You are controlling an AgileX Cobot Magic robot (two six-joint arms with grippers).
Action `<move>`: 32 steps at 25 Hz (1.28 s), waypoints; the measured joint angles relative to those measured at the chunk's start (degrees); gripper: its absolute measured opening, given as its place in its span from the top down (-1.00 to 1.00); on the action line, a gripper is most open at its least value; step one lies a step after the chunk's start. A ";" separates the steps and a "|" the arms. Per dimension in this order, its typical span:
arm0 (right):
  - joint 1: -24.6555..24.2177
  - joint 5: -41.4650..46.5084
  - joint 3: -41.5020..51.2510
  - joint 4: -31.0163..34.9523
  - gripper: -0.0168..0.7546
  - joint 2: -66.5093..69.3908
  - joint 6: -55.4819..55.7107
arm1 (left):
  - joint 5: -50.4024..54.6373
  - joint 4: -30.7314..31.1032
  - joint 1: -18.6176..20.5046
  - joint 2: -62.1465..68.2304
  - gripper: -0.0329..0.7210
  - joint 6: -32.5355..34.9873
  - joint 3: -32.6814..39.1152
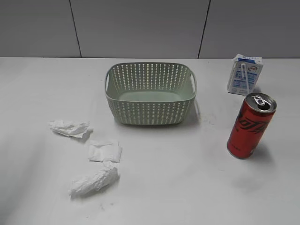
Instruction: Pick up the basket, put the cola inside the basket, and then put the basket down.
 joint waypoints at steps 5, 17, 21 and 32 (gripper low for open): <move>0.00 0.00 0.00 0.06 -0.53 0.00 0.00 | 2.41 0.55 -9.46 13.50 -0.47 -1.20 -10.60; 0.00 -0.05 0.00 0.69 -0.53 0.00 0.12 | 16.09 19.64 -29.49 45.55 -0.47 -20.28 -38.29; 0.00 0.01 0.00 0.82 -0.53 0.00 0.12 | 20.71 19.76 -30.46 53.75 -0.47 -26.99 -45.01; 0.00 0.01 0.00 0.87 -0.53 0.00 0.18 | 18.72 13.92 -30.52 64.14 -0.47 -31.49 -46.16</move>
